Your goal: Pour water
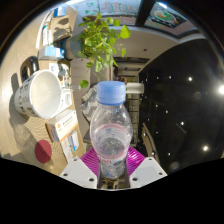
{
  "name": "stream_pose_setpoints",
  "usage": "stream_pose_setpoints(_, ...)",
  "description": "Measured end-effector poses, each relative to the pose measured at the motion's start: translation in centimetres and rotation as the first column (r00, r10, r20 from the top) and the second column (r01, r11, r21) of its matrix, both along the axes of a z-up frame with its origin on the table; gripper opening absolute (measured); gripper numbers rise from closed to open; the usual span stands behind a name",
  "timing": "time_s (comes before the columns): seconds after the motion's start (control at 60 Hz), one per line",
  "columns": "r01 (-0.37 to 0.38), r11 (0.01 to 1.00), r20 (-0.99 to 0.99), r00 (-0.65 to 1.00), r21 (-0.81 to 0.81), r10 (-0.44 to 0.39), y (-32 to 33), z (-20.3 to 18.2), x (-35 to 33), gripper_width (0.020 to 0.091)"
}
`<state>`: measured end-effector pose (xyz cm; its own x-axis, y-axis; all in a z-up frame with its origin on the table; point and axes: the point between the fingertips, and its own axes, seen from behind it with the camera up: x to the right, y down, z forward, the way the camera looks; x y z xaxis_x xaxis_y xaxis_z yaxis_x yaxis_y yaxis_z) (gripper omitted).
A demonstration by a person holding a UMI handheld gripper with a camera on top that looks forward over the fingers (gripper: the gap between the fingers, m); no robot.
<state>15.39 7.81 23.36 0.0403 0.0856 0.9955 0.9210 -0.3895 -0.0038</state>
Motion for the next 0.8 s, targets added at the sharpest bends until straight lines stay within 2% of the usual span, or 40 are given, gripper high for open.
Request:
stream_pose_setpoints(0.1, -0.040, 0.997, 0.193, 0.980, -0.061, 0.052, 1.3, -1.0, -1.0, 0.0311)
stream_pose_setpoints(0.25, -0.038, 0.989, 0.384, 0.919, -0.145, 0.092, 2.5, -2.6, -1.1, 0.0312)
stream_pose_setpoints(0.45, -0.072, 0.979, 0.433, 0.889, -0.191, 0.150, 2.5, -3.6, -1.7, 0.0313)
stream_pose_setpoints(0.6, -0.114, 0.982, 0.292, 0.944, -0.149, 0.154, 2.0, -1.9, -2.3, 0.0312)
stream_pose_setpoints(0.7, -0.131, 0.988, 0.053, 0.989, -0.077, 0.135, 1.5, 0.3, -2.2, 0.0312)
stream_pose_setpoints(0.8, -0.120, 0.993, -0.226, 0.967, 0.004, 0.117, 0.8, 2.3, -2.0, 0.0313)
